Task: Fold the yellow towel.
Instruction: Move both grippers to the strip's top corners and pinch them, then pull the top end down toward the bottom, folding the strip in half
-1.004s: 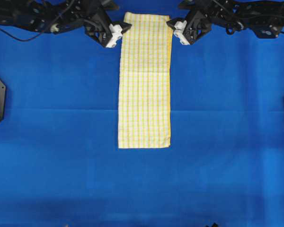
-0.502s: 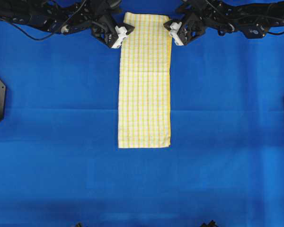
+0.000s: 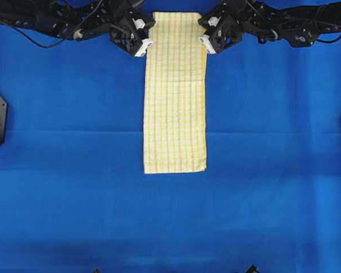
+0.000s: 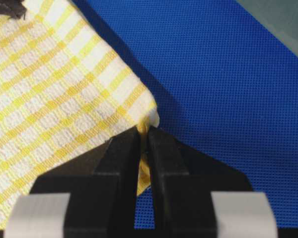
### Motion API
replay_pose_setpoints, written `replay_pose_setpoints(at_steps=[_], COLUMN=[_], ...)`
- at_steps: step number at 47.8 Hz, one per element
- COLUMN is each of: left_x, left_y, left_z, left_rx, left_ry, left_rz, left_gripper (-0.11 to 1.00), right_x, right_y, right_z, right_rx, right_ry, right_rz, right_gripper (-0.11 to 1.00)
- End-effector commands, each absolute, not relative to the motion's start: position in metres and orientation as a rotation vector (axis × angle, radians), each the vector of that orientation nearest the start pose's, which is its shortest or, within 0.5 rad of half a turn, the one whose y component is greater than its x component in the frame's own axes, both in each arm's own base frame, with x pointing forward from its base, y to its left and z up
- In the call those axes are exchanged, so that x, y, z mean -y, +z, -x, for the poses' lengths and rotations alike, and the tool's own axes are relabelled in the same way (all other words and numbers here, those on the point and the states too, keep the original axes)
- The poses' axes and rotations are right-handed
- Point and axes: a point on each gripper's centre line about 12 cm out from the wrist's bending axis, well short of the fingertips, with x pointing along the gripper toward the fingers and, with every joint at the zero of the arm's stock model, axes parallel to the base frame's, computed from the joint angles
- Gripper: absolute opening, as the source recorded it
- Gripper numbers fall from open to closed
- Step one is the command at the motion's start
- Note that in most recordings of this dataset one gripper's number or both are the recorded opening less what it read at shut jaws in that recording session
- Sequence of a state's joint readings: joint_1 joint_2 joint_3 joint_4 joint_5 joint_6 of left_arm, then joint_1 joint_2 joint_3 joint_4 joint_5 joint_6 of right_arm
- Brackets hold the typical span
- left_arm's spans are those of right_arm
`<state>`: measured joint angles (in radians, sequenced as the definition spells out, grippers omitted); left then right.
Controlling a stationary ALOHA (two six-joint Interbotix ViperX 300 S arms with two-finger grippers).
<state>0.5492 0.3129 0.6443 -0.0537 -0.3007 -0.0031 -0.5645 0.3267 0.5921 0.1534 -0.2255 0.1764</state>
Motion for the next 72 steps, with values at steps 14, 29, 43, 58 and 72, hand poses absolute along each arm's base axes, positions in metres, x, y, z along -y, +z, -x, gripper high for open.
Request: replay_pose_setpoints(at_steps=[14,29,43,58,72], left_x=[-0.221,-0.221,-0.217,-0.198,-0.154], left_y=[0.089,0.103,0.114,0.116,0.128], left_z=[-0.359,-0.36,-0.358,-0.36,-0.362], left_rx=[-0.585,-0.557,-0.537,-0.54,-0.531], left_ry=[0.561,0.559,0.553,0.517,0.425], left_rz=[0.21,0.192,0.185,0.187,0.172], left_gripper=[0.01,0.01,0.01,0.01,0.01], right_x=[0.233,0.231,0.228,0.216,0.18], right_y=[0.088,0.111,0.12,0.127,0.132], right_z=[-0.36,-0.357,-0.352,-0.354,-0.359], right_rx=[-0.55,-0.509,-0.495,-0.49,-0.501], right_ry=[-0.681,-0.672,-0.669,-0.641,-0.567], right_rz=[-0.475,-0.456,-0.449,-0.439,-0.432], right_gripper=[0.04,0.04,0.04,0.04,0.04])
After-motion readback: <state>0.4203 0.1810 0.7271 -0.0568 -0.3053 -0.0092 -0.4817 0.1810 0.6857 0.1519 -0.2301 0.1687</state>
